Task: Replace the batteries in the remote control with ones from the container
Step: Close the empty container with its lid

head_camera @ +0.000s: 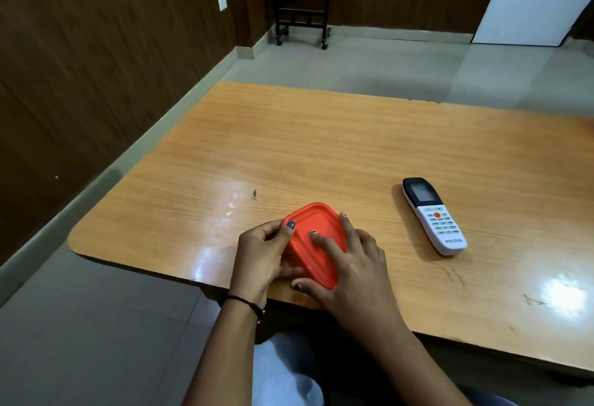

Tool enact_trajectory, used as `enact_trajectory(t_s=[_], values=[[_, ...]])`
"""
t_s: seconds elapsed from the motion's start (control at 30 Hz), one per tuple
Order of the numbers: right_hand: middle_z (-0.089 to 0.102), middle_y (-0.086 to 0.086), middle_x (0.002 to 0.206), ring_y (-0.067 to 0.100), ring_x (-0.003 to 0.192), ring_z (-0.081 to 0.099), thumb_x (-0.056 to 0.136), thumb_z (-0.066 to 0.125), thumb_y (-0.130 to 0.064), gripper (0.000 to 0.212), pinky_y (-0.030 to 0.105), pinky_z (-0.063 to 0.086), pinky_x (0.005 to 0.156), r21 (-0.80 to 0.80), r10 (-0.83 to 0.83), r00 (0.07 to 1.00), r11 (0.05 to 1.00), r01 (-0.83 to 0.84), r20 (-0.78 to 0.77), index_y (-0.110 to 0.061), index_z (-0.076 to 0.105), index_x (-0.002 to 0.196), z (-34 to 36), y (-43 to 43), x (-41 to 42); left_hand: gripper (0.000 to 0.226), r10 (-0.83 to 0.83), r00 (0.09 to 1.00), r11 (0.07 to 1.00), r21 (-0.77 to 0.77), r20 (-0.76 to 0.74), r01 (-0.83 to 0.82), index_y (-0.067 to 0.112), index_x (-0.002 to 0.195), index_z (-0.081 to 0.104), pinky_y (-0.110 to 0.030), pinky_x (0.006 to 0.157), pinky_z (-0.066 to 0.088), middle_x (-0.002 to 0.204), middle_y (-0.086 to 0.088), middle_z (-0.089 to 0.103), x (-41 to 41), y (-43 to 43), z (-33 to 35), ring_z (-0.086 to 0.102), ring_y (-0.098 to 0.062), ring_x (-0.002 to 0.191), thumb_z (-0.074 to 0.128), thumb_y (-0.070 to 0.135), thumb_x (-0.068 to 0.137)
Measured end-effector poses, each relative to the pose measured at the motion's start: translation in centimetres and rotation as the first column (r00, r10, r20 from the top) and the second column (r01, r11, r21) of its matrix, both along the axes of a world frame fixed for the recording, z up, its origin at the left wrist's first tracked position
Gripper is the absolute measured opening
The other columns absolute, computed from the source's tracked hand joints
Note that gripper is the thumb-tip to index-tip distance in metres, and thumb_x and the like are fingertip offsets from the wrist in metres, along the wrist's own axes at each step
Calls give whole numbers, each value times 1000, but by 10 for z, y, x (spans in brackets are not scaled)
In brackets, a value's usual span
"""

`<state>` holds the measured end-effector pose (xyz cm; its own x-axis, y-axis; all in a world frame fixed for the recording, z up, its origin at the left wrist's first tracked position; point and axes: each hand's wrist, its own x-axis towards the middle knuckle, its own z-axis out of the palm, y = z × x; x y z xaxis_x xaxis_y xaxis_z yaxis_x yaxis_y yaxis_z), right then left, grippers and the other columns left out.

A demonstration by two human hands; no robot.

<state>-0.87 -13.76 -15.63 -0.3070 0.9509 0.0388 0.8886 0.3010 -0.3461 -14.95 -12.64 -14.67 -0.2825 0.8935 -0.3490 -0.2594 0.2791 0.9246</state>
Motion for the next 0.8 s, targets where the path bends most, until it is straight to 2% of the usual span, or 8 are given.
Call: enact_trajectory(t_s=[0.1, 0.2, 0.3, 0.37, 0.43, 0.53, 0.67, 0.8], values=[[-3, -7, 159, 21, 141, 8, 62, 28, -87, 90, 42, 16, 115, -21, 32, 995, 999, -34, -94, -46, 22, 141, -3, 0, 4, 17, 19, 999, 1000, 16, -44, -18, 7, 104, 67, -29, 41, 54, 77, -11, 64, -1, -1, 1, 65, -14, 47, 58, 12, 90], [15, -14, 154, 10, 137, 22, 68, 31, -85, 84, 36, 33, 108, -76, -87, 851, 996, 56, -518, -48, 19, 142, 2, 0, 14, 19, 69, 992, 991, 123, -101, -56, 12, 107, 66, -35, 47, 57, 90, -8, 62, 2, -2, 8, 69, -21, 61, 60, 13, 89], [47, -13, 133, -2, 110, 53, 73, 29, -82, 74, 17, 53, 75, -241, -322, 407, 941, 239, -855, -42, 36, 135, 19, 0, 23, 21, 89, 996, 961, 265, -25, -79, 13, 108, 64, -37, 56, 59, 91, -3, 59, 22, -6, 23, 64, -17, 77, 60, 12, 87], [63, -6, 112, 9, 98, 63, 77, 25, -73, 63, 28, 56, 69, -374, -410, 75, 882, 286, -909, -34, 57, 115, 25, 5, 31, 21, 56, 998, 957, 285, -16, -50, 16, 107, 63, -37, 59, 60, 96, -4, 61, 41, -10, 29, 65, -16, 86, 62, 15, 86], [69, 0, 92, 22, 88, 68, 82, 20, -70, 59, 41, 56, 72, -442, -452, -67, 814, 377, -889, -32, 65, 89, 29, 13, 43, 19, -8, 1000, 958, 285, 0, 7, 20, 103, 64, -36, 65, 60, 104, -6, 63, 57, -14, 29, 65, -20, 95, 65, 19, 83], [67, -3, 61, 16, 61, 67, 84, 21, -68, 61, 33, 54, 60, -368, -432, 2, 770, 521, -902, -30, 66, 65, 28, 21, 60, 30, -118, 993, 943, 315, 18, 106, 28, 99, 66, -37, 79, 57, 105, -1, 68, 67, -16, 25, 64, -25, 101, 74, 35, 71], [67, -3, 60, 8, 56, 63, 85, 21, -71, 67, 16, 48, 53, -37, -267, 371, 851, 523, -889, -27, 66, 62, 17, 26, 65, 67, -208, 978, 942, 272, 4, 199, 42, 111, 63, -39, 78, 58, 108, 11, 71, 72, -12, 21, 68, -14, 97, 61, 78, 55], [66, -2, 59, 8, 57, 62, 88, 23, -62, 64, 15, 45, 49, 1, -246, 429, 867, 499, -869, -24, 66, 63, 14, 31, 66, 50, -74, 997, 959, 277, 11, 68, 19, 92, 73, -37, 64, 58, 91, 1, 75, 83, -6, 21, 70, -19, 80, 57, 60, 68]])
